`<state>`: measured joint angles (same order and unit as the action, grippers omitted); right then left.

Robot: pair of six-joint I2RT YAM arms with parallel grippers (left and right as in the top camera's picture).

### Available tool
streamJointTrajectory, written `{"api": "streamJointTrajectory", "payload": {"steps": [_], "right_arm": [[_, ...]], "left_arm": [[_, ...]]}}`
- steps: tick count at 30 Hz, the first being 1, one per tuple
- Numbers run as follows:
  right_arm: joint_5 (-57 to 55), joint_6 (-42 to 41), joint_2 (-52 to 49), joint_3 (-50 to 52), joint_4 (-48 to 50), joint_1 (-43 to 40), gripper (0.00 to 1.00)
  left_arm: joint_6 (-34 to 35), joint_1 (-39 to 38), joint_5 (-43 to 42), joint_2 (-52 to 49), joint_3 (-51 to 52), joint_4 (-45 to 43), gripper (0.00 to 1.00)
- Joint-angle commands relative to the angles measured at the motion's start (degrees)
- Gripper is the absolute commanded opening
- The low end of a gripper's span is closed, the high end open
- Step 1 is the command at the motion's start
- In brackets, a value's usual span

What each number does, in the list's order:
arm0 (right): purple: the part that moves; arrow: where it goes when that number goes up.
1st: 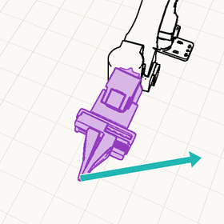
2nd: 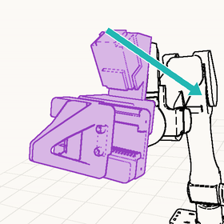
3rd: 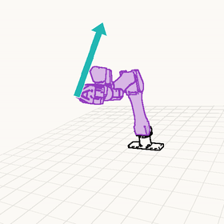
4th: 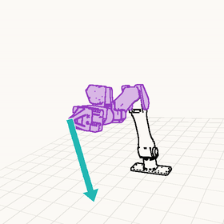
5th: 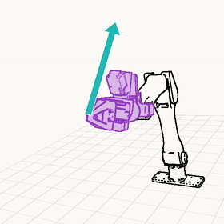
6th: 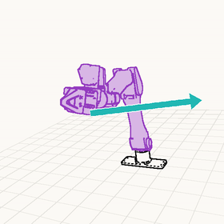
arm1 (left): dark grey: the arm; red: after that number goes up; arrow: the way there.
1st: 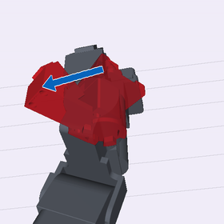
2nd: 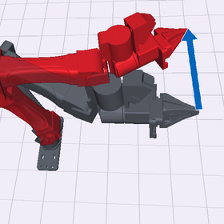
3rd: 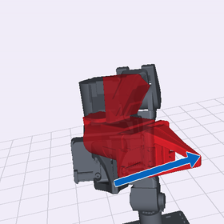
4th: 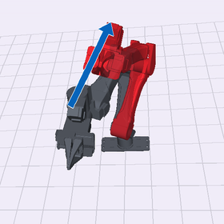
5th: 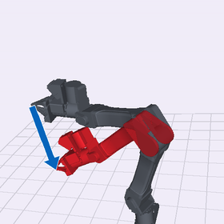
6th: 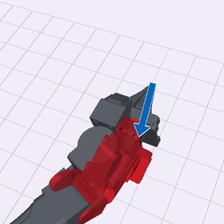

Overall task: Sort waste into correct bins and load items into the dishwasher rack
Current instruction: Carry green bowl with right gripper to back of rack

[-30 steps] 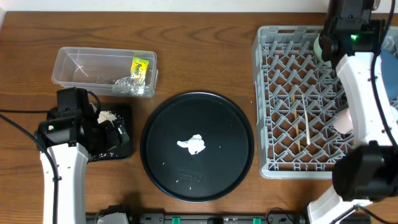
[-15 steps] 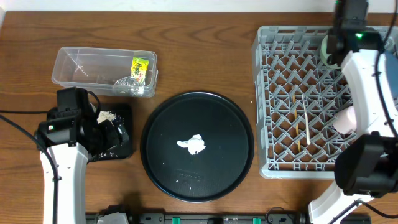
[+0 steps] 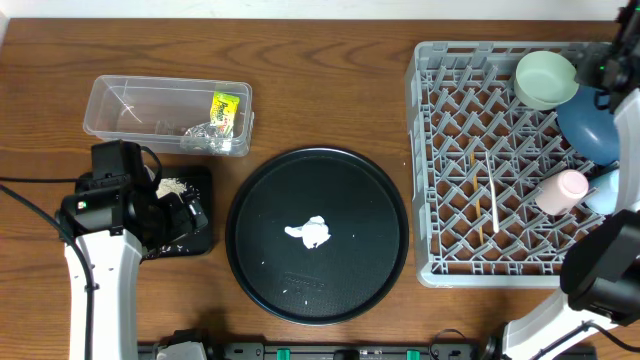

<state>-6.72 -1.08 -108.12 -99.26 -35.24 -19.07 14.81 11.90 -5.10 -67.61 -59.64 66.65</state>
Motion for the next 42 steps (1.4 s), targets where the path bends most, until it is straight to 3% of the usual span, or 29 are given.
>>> {"api": "streamJointTrajectory", "payload": {"steps": [1,4,6,7,12,19,21,24,32,36,42], "right_arm": [[3.21,-0.09,-1.66,-0.44,1.22,-0.92,0.01],[3.82,1.38,-2.99,-0.44,2.71,-1.40,0.02],[4.98,2.75,-4.44,-0.44,3.67,-1.44,0.25],[5.88,3.85,-5.18,-0.42,3.91,-1.46,0.30],[7.23,4.59,-8.85,-0.42,4.68,-1.66,0.41],[9.35,4.59,-12.13,-0.42,4.96,-1.84,0.36],[12.02,4.57,-13.11,-0.42,4.72,-1.86,0.27],[13.64,4.33,-13.77,-0.42,4.66,-1.86,0.02],[13.29,4.42,-10.99,-2.14,5.90,-1.97,0.01],[6.64,8.74,-8.07,-3.85,5.88,-1.51,0.01],[-24.63,15.61,-4.59,-4.17,7.02,1.84,0.01]], "left_arm": [[0.35,0.31,1.09,0.11,-0.59,0.13,1.00],[0.33,0.31,1.09,0.11,-0.59,0.15,1.00],[0.35,0.31,1.09,0.11,-0.59,0.15,1.00],[0.42,0.31,1.09,0.11,-0.59,0.15,1.00],[1.64,0.31,1.09,0.11,-0.59,0.15,1.00],[1.66,0.31,1.09,0.11,-0.59,0.17,1.00],[2.03,0.31,1.09,0.11,-0.59,0.17,1.00],[2.08,0.31,1.07,0.11,-0.59,0.17,1.00],[2.05,0.31,1.09,0.11,-0.59,0.17,1.00],[2.05,0.31,1.09,0.11,-0.59,0.15,1.00],[2.05,0.31,1.09,0.11,-0.59,0.17,1.00]]}}
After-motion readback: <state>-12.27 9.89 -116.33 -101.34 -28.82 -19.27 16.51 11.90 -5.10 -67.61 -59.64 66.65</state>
